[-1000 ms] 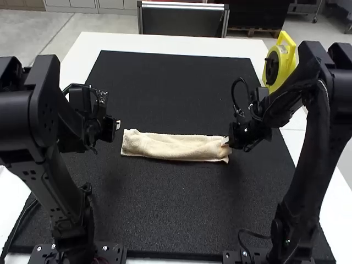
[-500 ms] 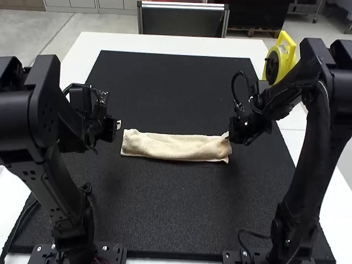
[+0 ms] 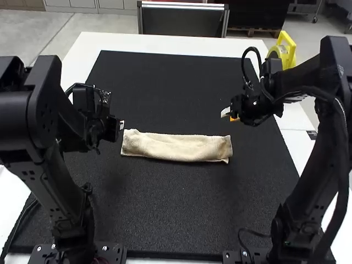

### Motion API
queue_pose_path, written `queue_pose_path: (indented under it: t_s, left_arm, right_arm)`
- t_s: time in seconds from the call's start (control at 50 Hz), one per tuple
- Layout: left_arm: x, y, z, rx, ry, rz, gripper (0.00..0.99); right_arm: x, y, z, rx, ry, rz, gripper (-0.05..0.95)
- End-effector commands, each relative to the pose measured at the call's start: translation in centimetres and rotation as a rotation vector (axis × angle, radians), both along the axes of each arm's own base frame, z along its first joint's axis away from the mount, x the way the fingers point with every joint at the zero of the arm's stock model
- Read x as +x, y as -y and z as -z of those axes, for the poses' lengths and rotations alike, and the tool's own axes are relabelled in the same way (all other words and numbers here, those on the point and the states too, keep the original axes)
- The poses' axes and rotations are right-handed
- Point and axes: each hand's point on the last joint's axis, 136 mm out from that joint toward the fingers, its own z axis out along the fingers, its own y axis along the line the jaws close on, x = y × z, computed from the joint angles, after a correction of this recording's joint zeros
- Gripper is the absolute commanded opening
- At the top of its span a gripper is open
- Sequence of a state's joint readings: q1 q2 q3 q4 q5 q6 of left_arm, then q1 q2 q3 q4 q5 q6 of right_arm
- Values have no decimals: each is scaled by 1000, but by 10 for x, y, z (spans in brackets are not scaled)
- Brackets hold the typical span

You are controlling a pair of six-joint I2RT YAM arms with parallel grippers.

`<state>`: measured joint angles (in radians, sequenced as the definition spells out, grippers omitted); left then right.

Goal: Fold the towel.

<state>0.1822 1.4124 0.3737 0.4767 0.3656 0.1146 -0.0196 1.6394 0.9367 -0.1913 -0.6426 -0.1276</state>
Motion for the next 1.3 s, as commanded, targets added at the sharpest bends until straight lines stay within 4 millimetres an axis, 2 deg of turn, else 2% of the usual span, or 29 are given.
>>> queue_pose_path:
  t_s: [0.0, 0.22, 0.44, 0.48, 0.52, 0.68, 0.74, 0.84, 1.06, 1.28]
  left_arm:
    - [10, 0, -15, 2, 42, 0, 438]
    - [10, 0, -16, 3, 44, 0, 438]
    - [11, 0, -17, 2, 46, -1, 438]
    - [11, 0, -16, 2, 45, -1, 438]
    - [11, 0, -16, 3, 45, 0, 438]
    - [11, 0, -17, 3, 48, -2, 438]
    - [12, 0, -18, 0, 51, -4, 438]
    - [13, -1, -21, -7, 57, -9, 438]
    - [16, -1, -25, -9, 65, -11, 438]
    - [14, -1, -23, -10, 61, -11, 438]
  right_arm:
    - [3, 18, -14, 13, 32, 34, 595]
    - [-13, 44, -14, -9, 9, 40, 593]
    - [-36, 56, -9, -34, -43, 12, 595]
    - [-39, 57, -9, -38, -50, 9, 634]
    - [-43, 57, -8, -39, -62, 6, 667]
    - [-56, 55, 1, -41, -102, -15, 667]
    - [-62, 53, 7, -37, -121, -18, 720]
    - [-68, 52, 16, -36, -140, -19, 726]
    - [-77, 49, 37, -35, -150, -22, 739]
    - [-81, 40, 49, -35, -151, -49, 756]
